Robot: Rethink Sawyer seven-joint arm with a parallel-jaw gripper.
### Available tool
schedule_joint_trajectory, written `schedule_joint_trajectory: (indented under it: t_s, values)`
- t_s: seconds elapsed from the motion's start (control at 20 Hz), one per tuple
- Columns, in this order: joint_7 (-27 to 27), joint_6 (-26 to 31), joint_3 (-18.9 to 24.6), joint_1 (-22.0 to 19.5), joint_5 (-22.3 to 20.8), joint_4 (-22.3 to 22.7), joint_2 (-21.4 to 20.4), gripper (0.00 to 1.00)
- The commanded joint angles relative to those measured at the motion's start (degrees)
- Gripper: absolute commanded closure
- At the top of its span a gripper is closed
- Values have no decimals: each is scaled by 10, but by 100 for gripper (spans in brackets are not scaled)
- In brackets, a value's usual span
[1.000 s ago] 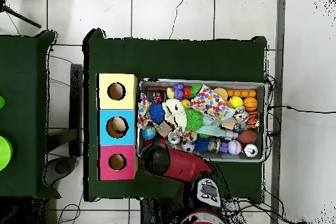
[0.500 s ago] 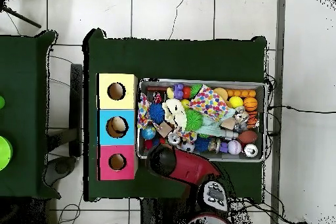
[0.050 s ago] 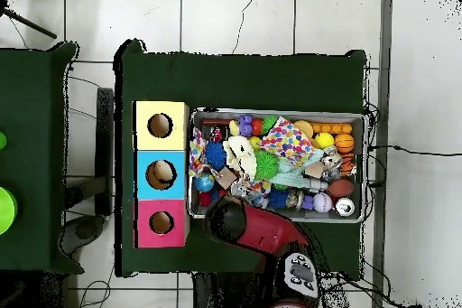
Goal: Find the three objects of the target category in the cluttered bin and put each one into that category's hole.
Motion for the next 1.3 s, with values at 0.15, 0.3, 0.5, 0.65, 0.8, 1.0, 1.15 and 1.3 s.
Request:
schedule_joint_trajectory:
  t_s: [0.15,0.3,0.5,0.65,0.8,1.0,1.15,1.3]
  values:
    - [46,52,22,-20,-11,-45,-21,0]
    - [41,50,29,-27,-14,-47,-20,0]
    - [39,42,31,-30,-16,-48,-17,0]
    - [39,32,35,-33,-18,-49,-14,0]
    - [37,32,37,-35,-19,-53,-10,0]
    - [42,1,43,-39,-24,-42,-6,0]
    - [46,-11,41,-37,-26,-42,-1,0]
    - [51,-25,41,-35,-29,-42,4,0]
